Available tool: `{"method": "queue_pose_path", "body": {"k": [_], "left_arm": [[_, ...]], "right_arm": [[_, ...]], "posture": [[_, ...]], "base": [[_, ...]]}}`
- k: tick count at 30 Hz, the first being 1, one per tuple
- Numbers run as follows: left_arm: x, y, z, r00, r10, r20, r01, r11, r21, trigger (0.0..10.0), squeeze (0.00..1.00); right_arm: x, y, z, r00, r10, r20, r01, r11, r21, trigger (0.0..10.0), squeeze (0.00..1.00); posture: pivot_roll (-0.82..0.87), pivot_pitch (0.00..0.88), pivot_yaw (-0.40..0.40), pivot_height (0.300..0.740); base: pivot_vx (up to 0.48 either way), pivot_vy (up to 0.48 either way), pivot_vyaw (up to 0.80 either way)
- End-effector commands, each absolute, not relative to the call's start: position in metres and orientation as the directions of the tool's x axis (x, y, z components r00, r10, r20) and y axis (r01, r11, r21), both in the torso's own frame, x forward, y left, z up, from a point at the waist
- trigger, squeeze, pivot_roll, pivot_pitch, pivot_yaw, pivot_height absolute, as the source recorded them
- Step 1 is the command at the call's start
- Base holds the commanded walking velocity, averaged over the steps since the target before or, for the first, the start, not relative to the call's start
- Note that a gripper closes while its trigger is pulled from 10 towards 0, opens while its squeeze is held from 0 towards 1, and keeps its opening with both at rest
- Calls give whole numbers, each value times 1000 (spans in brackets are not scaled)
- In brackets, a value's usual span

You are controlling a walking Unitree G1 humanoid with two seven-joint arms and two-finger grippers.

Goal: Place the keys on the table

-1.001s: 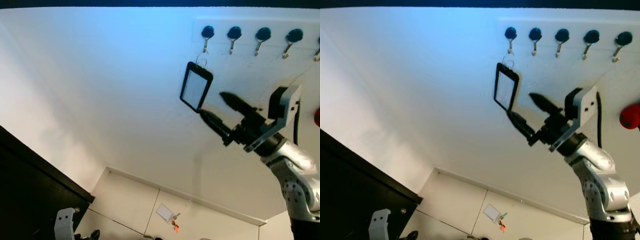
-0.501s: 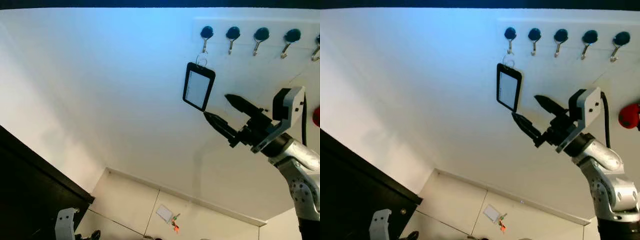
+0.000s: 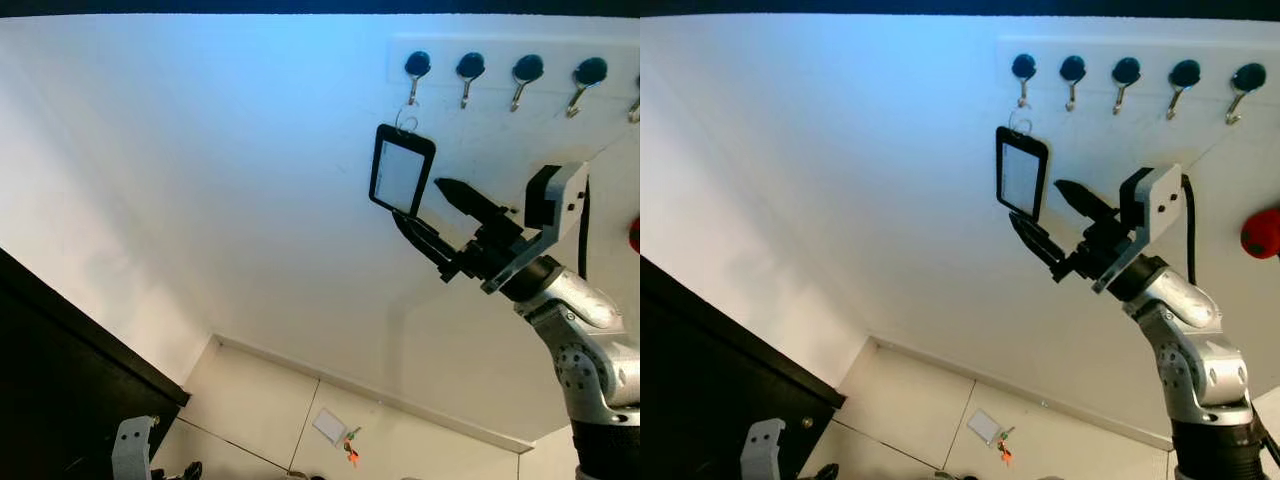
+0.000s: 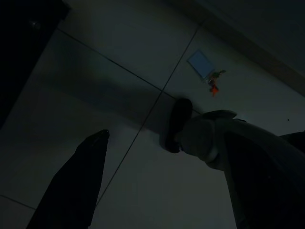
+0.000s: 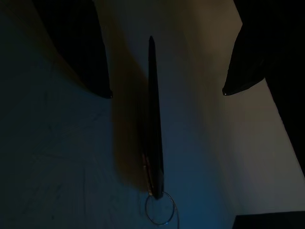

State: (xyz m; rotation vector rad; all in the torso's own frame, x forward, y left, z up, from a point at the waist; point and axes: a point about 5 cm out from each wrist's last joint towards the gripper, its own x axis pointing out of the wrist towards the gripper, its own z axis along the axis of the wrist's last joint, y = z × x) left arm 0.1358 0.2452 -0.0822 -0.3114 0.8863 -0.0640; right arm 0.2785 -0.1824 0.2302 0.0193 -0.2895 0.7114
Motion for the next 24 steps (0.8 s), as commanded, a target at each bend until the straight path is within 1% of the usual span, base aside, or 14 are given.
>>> {"method": "queue_pose_path", "body": {"k": [1, 11, 12, 14, 15, 16, 17, 24], "left_arm": [[128, 243, -85, 620, -187, -762, -79, 951, -298, 10000, 0], [129, 243, -85, 622, -188, -760, -75, 952, -296, 10000, 0], [130, 243, -85, 623, -190, -759, -71, 952, -297, 10000, 0], [130, 242, -85, 624, -191, -758, -70, 952, -298, 10000, 0], [130, 242, -85, 625, -192, -757, -69, 952, -298, 10000, 0], [130, 242, -85, 625, -192, -757, -69, 952, -298, 10000, 0], [130, 242, -85, 625, -191, -757, -69, 952, -298, 10000, 0], [130, 242, -85, 625, -191, -757, -69, 952, -297, 10000, 0]], "right_arm": [[281, -176, 232, 710, 646, 282, -652, 754, -86, 10000, 0], [286, -172, 236, 710, 630, 314, -641, 763, -81, 10000, 0], [287, -170, 237, 703, 637, 315, -649, 756, -82, 7098, 0], [287, -169, 237, 701, 639, 316, -651, 755, -82, 7098, 0], [287, -167, 237, 697, 643, 318, -655, 751, -83, 1098, 0], [287, -167, 237, 697, 643, 318, -655, 751, -83, 1098, 0], [288, -167, 238, 694, 645, 320, -658, 749, -83, 0, 0], [287, -164, 242, 679, 646, 348, -665, 742, -79, 0, 0]], "posture": [[-129, 118, 130, 740], [-129, 118, 130, 740], [-128, 120, 130, 740], [-128, 120, 130, 740], [-128, 120, 130, 740], [-128, 120, 130, 740], [-128, 120, 130, 740], [-127, 121, 129, 740]], "base": [[0, 0, 0], [0, 0, 0], [0, 0, 0], [0, 0, 0], [0, 0, 0], [0, 0, 0], [0, 0, 0], [0, 0, 0]]}}
